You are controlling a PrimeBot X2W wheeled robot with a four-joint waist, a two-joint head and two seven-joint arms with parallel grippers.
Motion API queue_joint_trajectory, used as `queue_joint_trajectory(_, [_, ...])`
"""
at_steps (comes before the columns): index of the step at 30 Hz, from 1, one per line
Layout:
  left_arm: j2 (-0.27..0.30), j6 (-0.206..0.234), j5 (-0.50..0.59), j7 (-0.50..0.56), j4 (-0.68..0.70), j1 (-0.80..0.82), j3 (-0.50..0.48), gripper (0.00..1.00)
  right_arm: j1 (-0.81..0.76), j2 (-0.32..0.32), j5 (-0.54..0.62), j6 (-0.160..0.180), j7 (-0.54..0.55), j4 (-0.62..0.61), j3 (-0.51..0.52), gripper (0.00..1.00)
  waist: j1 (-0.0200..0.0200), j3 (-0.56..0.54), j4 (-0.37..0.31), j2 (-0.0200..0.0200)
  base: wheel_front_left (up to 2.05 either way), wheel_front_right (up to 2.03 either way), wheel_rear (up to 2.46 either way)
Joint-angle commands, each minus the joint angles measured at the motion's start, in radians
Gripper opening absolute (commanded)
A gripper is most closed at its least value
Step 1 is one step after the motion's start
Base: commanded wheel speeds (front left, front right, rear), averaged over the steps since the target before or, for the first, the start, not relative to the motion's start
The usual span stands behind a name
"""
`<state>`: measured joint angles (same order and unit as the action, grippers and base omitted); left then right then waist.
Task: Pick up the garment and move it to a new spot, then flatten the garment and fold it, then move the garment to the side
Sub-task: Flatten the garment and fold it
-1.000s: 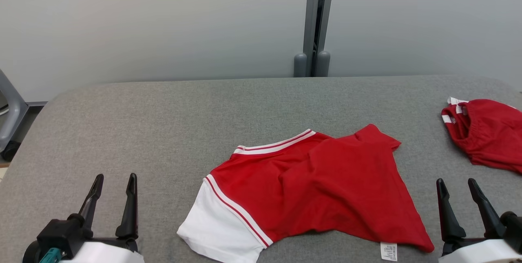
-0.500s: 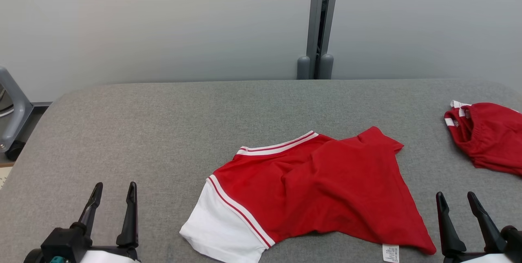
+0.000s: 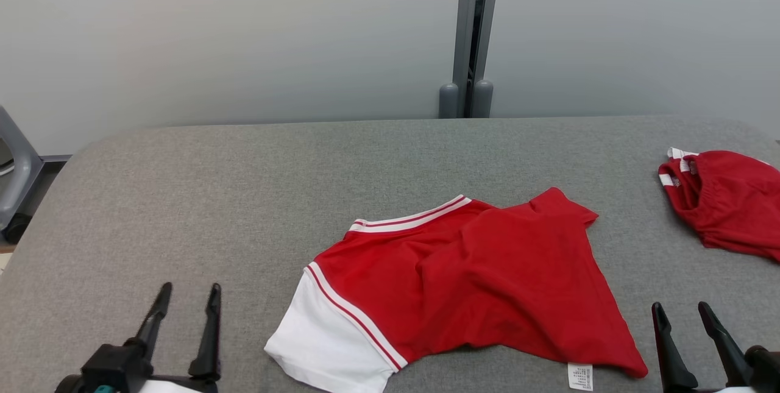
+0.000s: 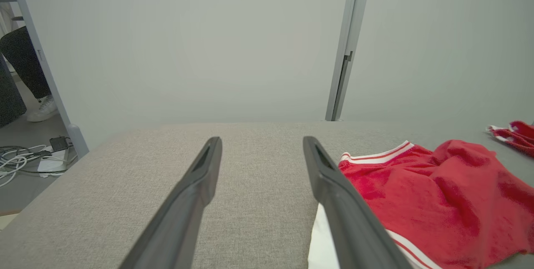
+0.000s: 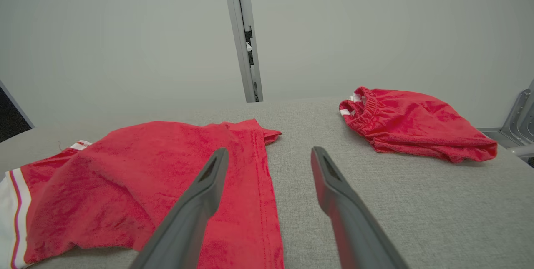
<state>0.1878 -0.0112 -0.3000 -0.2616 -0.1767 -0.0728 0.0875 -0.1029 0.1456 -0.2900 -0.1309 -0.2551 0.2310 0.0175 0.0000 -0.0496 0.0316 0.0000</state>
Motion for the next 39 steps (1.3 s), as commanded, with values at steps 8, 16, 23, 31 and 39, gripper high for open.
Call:
queue_joint_trajectory(8, [0.006,-0.050,0.000,0.031,-0.099,0.077,0.055,1.00,0.030,0.038,-0.010,0.000,0.013,0.109,-0.028,1.00,0.0000,0.022,-0.004,0.0000,0.00,0.00,0.00])
queue_joint_trajectory(16, [-0.008,-0.089,-0.008,0.031,-0.290,0.139,0.117,1.00,0.087,0.030,-0.036,0.000,0.001,0.250,-0.086,1.00,0.0000,0.055,-0.019,0.0000,0.00,0.00,0.00])
queue_joint_trajectory(23, [-0.015,-0.110,-0.012,0.015,-0.469,0.215,0.172,1.00,0.158,0.015,-0.064,0.000,-0.009,0.370,-0.130,1.00,0.0000,0.090,-0.034,0.0000,0.00,0.00,0.00])
queue_joint_trajectory(31, [-0.029,-0.119,-0.039,0.006,-0.623,0.287,0.240,1.00,0.198,-0.004,-0.090,0.000,-0.012,0.430,-0.170,1.00,0.0000,0.115,-0.042,0.0000,0.00,0.00,0.00])
queue_joint_trajectory(39, [-0.052,-0.121,-0.121,0.030,-0.725,0.305,0.346,0.00,0.209,-0.021,-0.142,0.000,-0.009,0.475,-0.241,0.00,0.0000,0.112,-0.045,0.0000,0.00,0.00,0.00])
